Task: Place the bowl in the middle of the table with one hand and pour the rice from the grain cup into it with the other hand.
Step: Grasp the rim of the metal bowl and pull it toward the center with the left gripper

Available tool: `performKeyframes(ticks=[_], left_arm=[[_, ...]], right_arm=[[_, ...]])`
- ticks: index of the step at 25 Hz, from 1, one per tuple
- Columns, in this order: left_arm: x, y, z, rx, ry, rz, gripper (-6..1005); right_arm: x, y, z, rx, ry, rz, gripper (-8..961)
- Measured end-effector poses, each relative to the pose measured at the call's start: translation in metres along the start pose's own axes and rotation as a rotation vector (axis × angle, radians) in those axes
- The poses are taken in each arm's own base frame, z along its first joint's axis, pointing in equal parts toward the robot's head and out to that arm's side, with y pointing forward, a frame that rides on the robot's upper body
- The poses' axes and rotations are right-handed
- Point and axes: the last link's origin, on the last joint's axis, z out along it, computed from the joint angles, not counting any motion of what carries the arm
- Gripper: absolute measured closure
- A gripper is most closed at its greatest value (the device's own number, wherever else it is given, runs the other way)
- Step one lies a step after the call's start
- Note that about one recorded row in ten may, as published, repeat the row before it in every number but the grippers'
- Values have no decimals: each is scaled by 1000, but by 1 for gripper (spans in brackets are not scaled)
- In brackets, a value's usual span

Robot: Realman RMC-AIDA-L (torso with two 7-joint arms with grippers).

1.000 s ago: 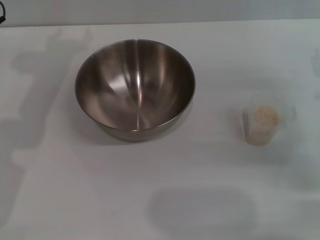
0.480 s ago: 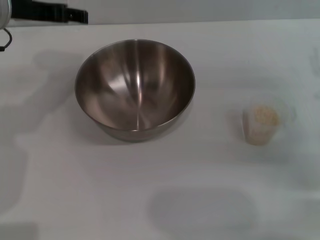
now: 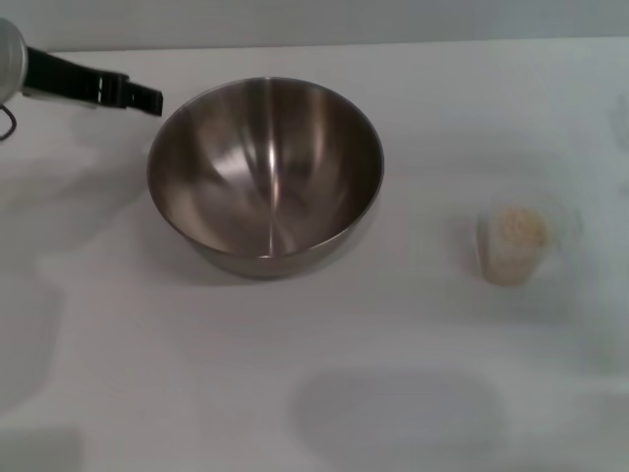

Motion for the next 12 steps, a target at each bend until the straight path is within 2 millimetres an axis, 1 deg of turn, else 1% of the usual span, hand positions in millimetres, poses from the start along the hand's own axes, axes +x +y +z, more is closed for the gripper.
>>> performKeyframes(ticks=[4,12], left_arm=[[-4,1,11,-5,-41,1,169],[-6,9,21,-18,-72,25,172]], right_arm=[[0,-1,-1,1,2,-4,202],[1,-2,-2,2,5,-7,202]])
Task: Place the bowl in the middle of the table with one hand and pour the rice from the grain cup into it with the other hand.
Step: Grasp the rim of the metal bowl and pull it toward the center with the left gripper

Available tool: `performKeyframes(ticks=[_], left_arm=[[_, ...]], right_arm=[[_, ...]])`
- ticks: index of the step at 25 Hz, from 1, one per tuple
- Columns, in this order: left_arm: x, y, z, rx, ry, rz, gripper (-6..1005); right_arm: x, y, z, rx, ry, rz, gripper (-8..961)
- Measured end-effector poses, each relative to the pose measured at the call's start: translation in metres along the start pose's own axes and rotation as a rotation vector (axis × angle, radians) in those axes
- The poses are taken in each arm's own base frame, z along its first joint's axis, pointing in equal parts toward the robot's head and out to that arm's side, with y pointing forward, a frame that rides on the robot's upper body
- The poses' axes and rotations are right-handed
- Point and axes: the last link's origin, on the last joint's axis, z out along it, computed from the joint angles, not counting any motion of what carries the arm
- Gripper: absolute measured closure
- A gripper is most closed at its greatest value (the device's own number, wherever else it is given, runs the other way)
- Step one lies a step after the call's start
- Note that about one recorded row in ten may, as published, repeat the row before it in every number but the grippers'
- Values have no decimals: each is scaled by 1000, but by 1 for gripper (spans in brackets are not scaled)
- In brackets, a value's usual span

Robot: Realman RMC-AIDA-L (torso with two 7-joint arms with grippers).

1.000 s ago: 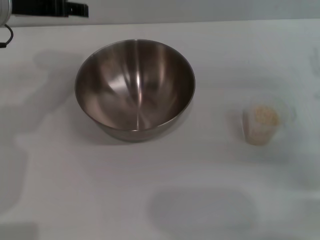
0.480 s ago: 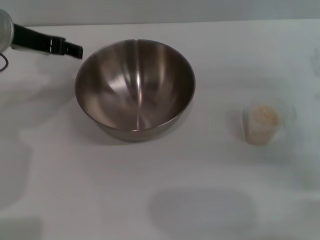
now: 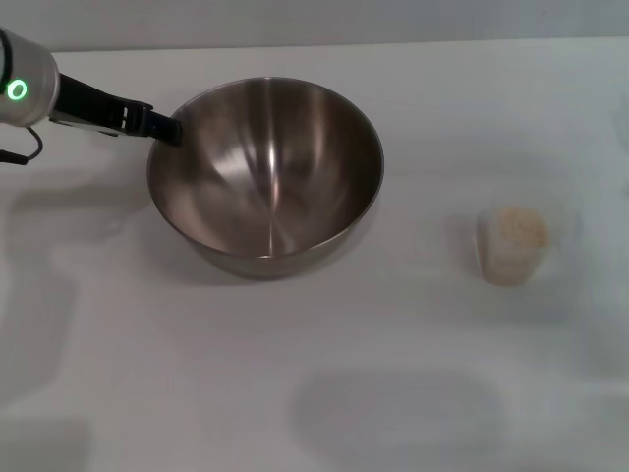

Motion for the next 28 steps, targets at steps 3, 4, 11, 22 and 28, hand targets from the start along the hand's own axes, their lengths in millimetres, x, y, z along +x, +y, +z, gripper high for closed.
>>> performKeyframes(ticks=[3,4,11,22,28], left_arm=[[0,3,4,-4,-13,11,173],[0,4,5,-6,-18,13,173],[0,5,14,-1,-42,21,176],[-6,7,26,5,-87,34,180],[-8,8,29,3,-100,33,182]], right_arm=[[0,0,-1,0,1,-1,201],[0,0,-1,1,2,-1,201],[1,-1,-2,2,5,-2,201],[1,-2,-5,5,11,-4,202],[1,-2,-5,5,11,-4,202]])
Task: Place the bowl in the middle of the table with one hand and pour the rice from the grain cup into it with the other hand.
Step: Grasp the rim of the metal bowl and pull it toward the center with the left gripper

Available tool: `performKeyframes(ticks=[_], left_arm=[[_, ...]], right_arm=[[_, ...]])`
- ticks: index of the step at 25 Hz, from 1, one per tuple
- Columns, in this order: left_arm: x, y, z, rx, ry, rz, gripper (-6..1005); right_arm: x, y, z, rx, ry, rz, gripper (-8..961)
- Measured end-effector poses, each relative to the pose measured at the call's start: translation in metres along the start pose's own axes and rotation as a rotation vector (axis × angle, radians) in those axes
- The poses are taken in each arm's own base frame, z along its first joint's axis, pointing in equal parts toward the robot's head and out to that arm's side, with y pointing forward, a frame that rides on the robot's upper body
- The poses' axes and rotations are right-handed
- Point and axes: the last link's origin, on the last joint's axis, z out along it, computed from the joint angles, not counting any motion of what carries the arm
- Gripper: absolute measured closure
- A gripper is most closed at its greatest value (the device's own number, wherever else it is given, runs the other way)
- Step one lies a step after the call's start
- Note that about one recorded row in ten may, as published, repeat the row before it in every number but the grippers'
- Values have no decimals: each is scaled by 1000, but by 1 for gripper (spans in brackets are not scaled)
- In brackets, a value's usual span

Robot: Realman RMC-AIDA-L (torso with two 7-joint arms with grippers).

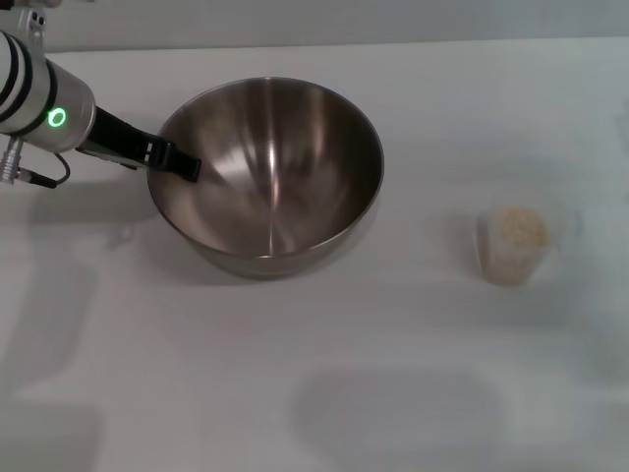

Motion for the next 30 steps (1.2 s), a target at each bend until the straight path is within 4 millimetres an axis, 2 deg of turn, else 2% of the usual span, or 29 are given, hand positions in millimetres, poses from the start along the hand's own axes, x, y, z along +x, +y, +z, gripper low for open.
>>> performKeyframes(ticks=[4,14,19,28,30], left_arm=[[-1,1,3,-1,-12,12,184],[-1,1,3,10,-16,27,396],[0,3,6,4,-31,28,635],[3,5,9,-2,-54,29,866],[4,5,9,-1,-52,31,878]], right_arm=[[0,0,0,0,0,0,201],[0,0,0,0,0,2,201],[0,1,0,0,0,3,202],[0,1,1,-1,-2,5,202],[0,1,1,-1,-2,5,202]])
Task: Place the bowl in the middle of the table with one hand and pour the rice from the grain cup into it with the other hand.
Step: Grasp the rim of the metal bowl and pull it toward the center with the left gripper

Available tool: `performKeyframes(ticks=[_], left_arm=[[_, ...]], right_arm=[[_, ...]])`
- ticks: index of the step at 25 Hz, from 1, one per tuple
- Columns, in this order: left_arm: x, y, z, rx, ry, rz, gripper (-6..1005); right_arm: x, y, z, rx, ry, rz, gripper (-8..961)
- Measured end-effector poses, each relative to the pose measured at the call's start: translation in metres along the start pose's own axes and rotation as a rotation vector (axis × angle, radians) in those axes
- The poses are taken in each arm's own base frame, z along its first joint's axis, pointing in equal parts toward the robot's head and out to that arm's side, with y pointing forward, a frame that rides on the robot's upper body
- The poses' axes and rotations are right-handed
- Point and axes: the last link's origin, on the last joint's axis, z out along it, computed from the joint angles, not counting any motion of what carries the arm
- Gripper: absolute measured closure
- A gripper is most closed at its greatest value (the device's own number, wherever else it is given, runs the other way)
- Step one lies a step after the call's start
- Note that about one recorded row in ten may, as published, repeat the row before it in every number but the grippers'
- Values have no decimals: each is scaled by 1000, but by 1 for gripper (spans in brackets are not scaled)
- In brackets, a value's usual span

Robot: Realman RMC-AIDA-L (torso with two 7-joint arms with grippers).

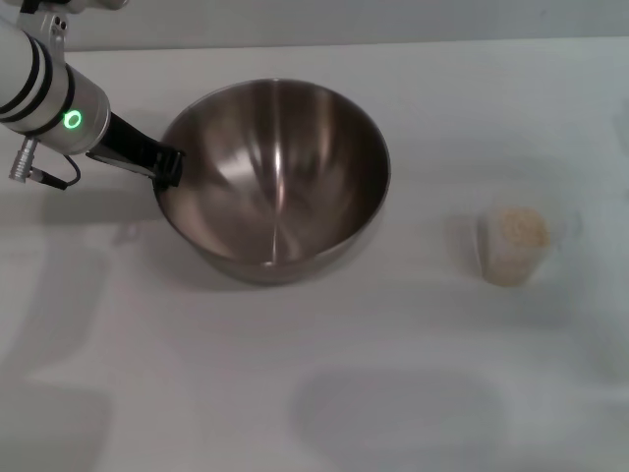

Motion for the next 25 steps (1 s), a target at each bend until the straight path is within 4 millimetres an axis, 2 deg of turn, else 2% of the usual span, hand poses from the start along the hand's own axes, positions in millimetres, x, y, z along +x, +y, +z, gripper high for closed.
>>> performKeyframes(ticks=[13,25], left_arm=[[5,-1,-3,4,5,9,922],[16,-10,-19,-72,65,-25,955]], right_arm=[[0,1,1,-2,-3,2,201],[1,1,2,-3,5,1,201]])
